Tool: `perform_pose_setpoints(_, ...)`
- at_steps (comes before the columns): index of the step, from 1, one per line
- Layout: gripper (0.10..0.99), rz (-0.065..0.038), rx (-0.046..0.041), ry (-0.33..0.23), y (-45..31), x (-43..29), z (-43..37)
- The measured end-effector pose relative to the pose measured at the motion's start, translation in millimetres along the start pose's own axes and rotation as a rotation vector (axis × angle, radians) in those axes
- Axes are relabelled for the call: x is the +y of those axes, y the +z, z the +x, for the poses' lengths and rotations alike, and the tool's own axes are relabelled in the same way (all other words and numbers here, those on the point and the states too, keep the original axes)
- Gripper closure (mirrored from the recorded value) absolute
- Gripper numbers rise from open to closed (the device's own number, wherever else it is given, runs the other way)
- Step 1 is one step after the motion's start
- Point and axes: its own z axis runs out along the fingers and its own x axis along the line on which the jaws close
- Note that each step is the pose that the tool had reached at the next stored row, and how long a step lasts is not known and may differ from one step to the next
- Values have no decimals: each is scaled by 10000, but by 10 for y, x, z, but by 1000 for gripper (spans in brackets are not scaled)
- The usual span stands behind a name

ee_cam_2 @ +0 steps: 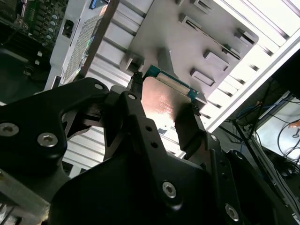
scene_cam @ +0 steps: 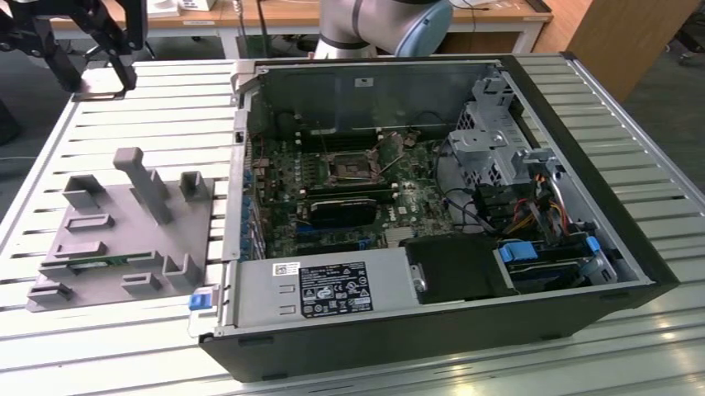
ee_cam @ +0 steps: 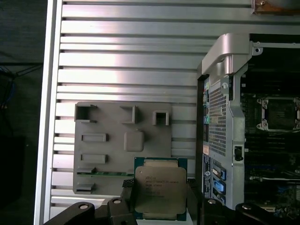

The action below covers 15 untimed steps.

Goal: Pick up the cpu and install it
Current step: 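Pick up the cpu and move it towards the insertion slot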

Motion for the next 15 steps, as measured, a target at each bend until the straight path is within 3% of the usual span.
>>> perform_pose_setpoints(15, 553, 0, 0, 0, -4, -2, -171)
